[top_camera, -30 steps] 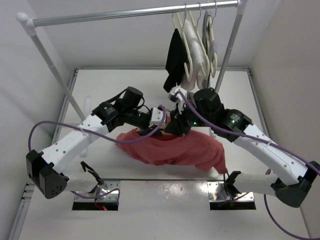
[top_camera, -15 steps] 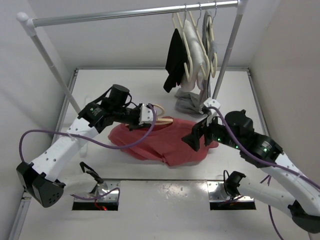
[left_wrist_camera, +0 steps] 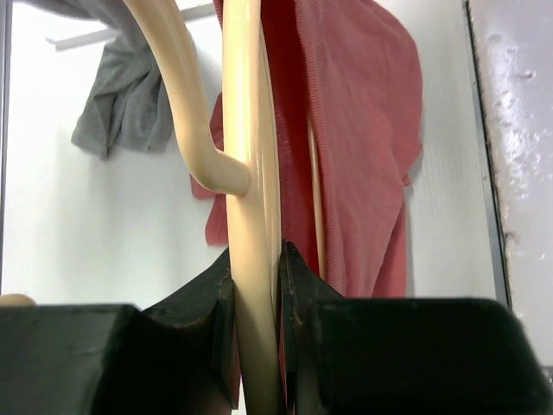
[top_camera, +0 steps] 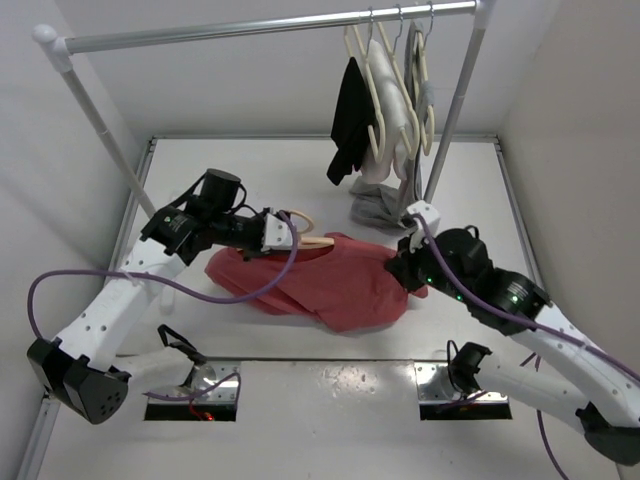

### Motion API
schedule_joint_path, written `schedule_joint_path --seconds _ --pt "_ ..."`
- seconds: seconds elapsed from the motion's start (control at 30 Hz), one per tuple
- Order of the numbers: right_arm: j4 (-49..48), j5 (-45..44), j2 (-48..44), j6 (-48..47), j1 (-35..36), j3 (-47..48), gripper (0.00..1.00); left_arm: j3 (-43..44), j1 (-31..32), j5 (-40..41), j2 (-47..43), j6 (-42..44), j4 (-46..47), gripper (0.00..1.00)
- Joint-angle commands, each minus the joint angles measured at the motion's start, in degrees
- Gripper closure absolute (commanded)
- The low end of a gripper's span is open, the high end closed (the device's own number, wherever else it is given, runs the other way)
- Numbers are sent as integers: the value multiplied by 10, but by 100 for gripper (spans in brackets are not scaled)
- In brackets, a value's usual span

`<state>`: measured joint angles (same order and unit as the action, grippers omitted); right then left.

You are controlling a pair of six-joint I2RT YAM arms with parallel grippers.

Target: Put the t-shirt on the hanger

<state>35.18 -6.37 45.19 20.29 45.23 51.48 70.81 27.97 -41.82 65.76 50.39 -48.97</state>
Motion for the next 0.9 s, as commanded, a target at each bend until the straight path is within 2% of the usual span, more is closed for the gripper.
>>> schedule_joint_path --seconds 0.0,0.03,0.1,0.2,0.23,0.27,0.3,0.37,0.5,0.57,0.6,0.7,0.77,0.87 --pt "15 -65 -67 40 -1 -37 99 9 -37 -44 -19 66 -38 100" --pt "15 -65 -78 46 -1 -54 99 9 -37 -50 -19 71 -38 100" --pt "-2 -44 -86 51 -1 -60 85 9 -44 -70 -14 76 -44 100" --pt "-14 1 -73 33 -1 -53 73 22 -44 -88 -9 76 -44 100" --pt "-20 7 -53 27 -1 -39 63 22 -38 -88 -9 76 -44 100" --pt "-20 14 -42 19 -1 -32 42 22 -38 -88 -9 76 -44 100" --pt "-26 37 -30 -1 -1 -12 34 22 -33 -88 -9 76 -44 100" --pt "-35 71 11 -24 -1 6 23 28 -33 -88 -9 76 -44 100" --pt "-34 79 59 -39 -1 39 20 41 -45 -107 -9 63 -44 100" --pt "-41 71 59 -39 -1 21 32 41 -51 -107 -9 58 -44 100" --pt "-41 65 41 -39 -1 -3 52 41 -57 -107 -15 58 -44 100" --pt "-40 44 22 -19 -1 -28 93 41 -70 -102 -15 65 -50 100" --pt "-24 29 1 -8 -1 -41 100 41 -77 -102 -15 72 -57 100" --pt "-6 -5 -41 19 -6 -58 100 41 -82 -102 -10 83 -62 100"
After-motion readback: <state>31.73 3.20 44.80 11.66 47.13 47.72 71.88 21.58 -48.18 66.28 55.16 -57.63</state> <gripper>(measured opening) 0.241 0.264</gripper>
